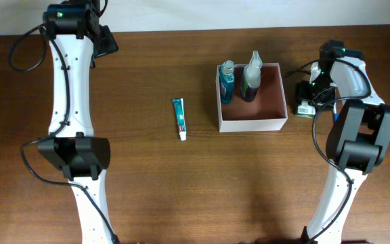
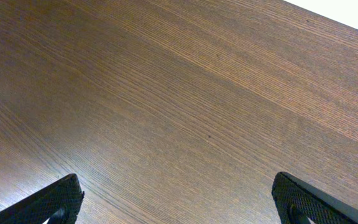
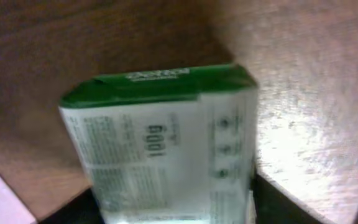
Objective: Pack container
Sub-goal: 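Carry the soap bar with the right gripper into the box and release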
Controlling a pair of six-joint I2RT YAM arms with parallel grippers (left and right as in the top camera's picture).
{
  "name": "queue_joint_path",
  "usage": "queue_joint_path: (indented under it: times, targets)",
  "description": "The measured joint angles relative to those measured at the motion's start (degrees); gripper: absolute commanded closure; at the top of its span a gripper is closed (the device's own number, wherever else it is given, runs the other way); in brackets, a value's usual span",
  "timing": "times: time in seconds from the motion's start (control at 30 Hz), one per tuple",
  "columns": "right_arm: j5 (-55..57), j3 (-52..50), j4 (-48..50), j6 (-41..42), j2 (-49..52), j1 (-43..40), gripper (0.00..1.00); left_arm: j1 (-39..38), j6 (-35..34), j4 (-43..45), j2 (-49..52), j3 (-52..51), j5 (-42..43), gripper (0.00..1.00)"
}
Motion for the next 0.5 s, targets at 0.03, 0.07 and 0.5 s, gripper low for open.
queue_joint_path:
  times: [0.03, 0.07, 0.5]
  targets:
    - [0.15, 0.00, 0.07, 0.07, 0.07, 0.00, 0.47, 0.00, 0.00, 0.02, 0.00, 0.00, 0.00, 0.01]
    - [0.11, 0.00, 0.07, 0.02, 0.07, 0.00, 0.50, 0.00, 0.00, 0.02, 0.00, 0.00, 0.00, 0.01]
    - [0.13, 5.11, -5.46, -0.04, 1.27, 0.00, 0.64, 0.00, 0.00, 0.00, 0.00, 0.00, 0.00, 0.01]
